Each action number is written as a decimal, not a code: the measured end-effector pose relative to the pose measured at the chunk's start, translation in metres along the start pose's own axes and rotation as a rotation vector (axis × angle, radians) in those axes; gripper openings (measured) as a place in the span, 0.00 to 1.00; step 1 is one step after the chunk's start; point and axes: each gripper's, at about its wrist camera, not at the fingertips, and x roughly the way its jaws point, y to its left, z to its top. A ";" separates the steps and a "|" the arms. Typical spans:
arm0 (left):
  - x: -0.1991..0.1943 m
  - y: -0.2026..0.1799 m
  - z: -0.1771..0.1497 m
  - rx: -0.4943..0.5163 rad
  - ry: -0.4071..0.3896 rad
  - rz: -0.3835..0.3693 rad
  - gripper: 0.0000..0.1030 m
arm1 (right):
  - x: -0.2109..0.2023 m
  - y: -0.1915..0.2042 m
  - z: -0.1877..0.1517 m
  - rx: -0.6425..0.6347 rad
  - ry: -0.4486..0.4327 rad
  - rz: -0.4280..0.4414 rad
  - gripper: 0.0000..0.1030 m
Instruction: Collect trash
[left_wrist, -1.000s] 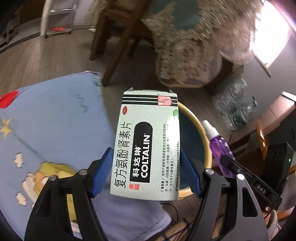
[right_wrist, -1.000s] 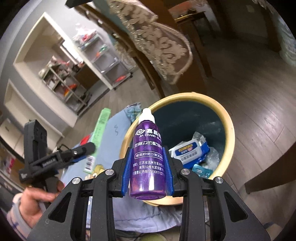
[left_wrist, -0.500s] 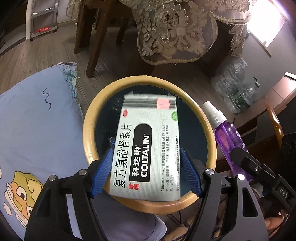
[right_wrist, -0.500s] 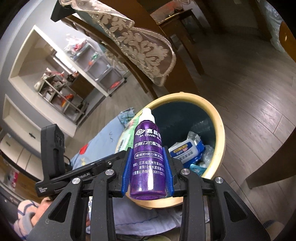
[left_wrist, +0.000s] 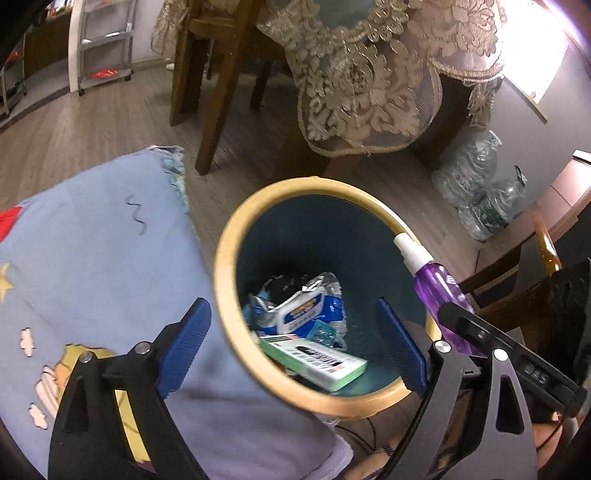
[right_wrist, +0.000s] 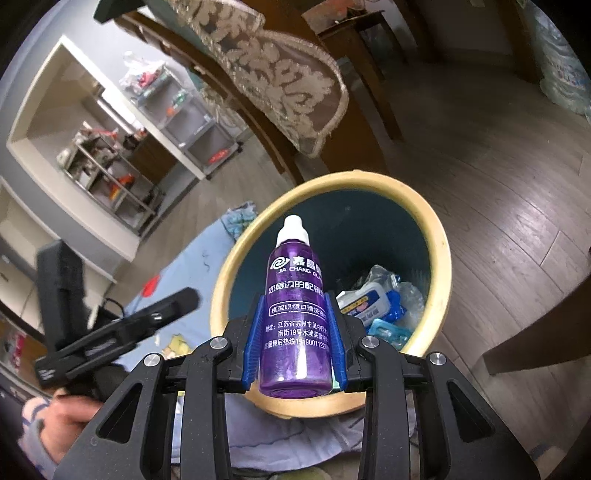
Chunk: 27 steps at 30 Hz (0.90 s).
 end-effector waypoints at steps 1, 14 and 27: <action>-0.002 0.001 -0.001 0.003 -0.003 0.007 0.87 | 0.006 0.002 0.000 -0.013 0.010 -0.014 0.33; -0.030 0.010 -0.006 0.018 -0.046 0.073 0.92 | 0.043 0.001 0.002 -0.032 0.060 -0.140 0.59; -0.066 0.003 -0.010 0.061 -0.132 0.161 0.94 | -0.025 0.027 -0.009 -0.133 -0.094 -0.181 0.90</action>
